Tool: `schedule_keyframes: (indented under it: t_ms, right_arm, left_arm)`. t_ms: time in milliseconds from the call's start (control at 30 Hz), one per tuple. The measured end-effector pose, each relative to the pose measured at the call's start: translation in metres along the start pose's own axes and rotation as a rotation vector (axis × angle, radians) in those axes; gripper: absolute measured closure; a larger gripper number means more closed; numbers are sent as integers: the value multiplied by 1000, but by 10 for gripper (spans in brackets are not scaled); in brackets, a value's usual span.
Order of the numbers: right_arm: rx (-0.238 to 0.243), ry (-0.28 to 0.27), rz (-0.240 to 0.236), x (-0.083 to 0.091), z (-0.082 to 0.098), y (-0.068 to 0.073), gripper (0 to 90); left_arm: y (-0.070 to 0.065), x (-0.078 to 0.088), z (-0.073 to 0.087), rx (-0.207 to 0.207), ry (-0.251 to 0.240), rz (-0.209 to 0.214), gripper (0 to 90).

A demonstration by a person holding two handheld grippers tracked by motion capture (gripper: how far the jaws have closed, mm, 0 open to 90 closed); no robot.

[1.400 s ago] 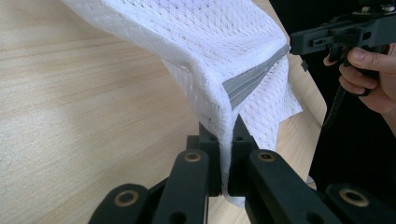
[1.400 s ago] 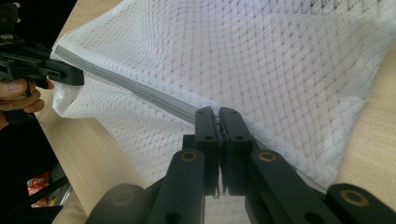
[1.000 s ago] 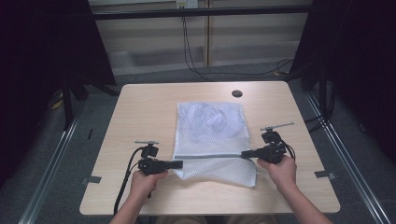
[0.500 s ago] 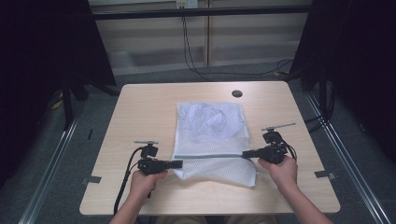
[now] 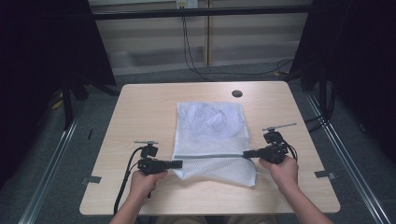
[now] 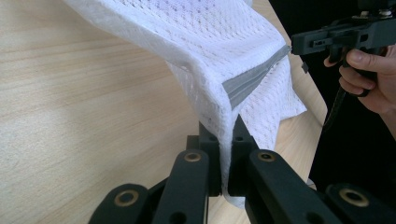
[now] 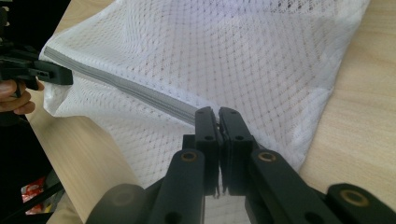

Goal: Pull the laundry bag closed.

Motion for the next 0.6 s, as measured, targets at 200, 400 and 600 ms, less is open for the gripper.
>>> schedule_keyframes:
  t_ms: [200, 400, 600]
  right_arm:
    - [5, -6, -2, 2, 1, -2, 871]
    - [5, -7, 1, 3, 1, -2, 871]
    - [4, -1, 13, 4, 2, -3, 871]
  left_arm:
    - [-2, -1, 0, 12, -2, 7, 888]
    - [-2, -1, 0, 14, -2, 7, 888]
    - [0, 0, 0, 1, 2, 3, 888]
Point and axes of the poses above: each handheld gripper's, and its own axes: x roughly backward along the jaws, z roughly out of its underside, y roughly to its left, the point moved 9 cm from there along -x, roughly forward along the jaws
